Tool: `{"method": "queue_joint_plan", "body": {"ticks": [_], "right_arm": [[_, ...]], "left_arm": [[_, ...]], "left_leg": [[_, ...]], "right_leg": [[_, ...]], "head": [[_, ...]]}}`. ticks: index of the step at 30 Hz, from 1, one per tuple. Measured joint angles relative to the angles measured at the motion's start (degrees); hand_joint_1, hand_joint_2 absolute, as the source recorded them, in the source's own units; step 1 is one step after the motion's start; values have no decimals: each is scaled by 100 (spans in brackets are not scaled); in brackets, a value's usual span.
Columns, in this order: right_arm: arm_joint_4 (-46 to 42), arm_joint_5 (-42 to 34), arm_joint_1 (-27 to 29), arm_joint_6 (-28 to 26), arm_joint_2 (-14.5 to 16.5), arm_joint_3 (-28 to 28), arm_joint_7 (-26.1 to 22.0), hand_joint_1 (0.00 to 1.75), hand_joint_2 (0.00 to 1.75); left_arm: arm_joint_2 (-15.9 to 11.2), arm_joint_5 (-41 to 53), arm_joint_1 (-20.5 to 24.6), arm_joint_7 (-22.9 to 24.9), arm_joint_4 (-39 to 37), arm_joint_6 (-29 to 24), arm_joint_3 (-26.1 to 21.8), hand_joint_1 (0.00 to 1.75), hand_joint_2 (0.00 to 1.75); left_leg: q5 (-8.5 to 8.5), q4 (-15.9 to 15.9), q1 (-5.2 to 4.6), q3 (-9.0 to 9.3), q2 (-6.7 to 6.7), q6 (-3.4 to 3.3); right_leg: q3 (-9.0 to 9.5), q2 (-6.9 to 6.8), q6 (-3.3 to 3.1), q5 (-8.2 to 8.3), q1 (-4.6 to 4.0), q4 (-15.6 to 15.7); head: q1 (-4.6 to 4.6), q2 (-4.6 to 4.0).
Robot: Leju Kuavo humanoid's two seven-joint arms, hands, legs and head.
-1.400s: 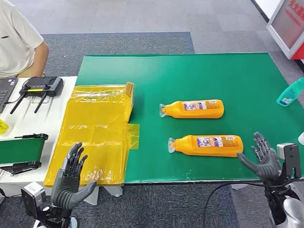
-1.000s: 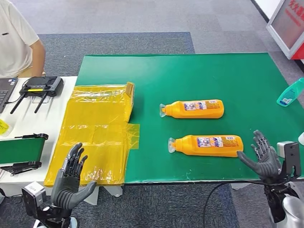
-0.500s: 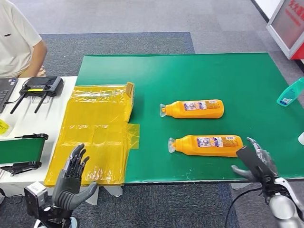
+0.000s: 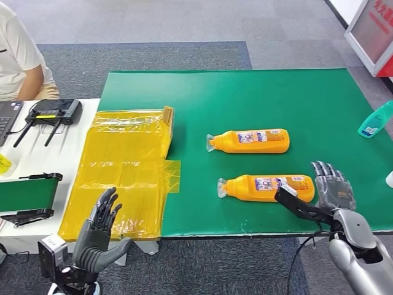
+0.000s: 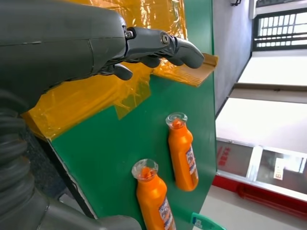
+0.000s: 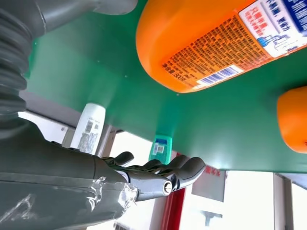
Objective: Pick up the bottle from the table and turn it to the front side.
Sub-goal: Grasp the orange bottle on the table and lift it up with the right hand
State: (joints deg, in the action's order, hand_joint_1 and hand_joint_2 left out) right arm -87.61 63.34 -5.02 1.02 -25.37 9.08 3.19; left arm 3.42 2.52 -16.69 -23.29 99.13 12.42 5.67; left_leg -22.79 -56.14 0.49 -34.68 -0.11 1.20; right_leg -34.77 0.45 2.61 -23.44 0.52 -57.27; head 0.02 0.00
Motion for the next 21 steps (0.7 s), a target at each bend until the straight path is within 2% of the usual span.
{"method": "queue_joint_plan", "body": {"ticks": [8, 14, 21], "right_arm": [[660, 939, -658, 19, -25, 614, 220, 0, 175], [1268, 992, -928, 86, -25, 902, 222, 0, 175], [1569, 986, -1031, 105, -25, 1035, 216, 0, 175]], "left_arm": [[85, 2, 48, 23, -1, 72, -20, 0, 175], [110, -31, 47, 23, -1, 94, -109, 0, 175], [129, -68, 47, 23, -1, 101, -143, 0, 175]], "left_leg": [[1, 0, 0, 0, 0, -2], [3, 0, 0, 0, 0, -2], [1, 0, 0, -1, 0, -3]], "right_leg": [[0, 0, 2, 2, 0, 0], [0, 0, 2, 2, 0, 0], [-1, 0, 2, 1, 0, 0]], "head": [[1, 0], [0, 0], [0, 0]]}}
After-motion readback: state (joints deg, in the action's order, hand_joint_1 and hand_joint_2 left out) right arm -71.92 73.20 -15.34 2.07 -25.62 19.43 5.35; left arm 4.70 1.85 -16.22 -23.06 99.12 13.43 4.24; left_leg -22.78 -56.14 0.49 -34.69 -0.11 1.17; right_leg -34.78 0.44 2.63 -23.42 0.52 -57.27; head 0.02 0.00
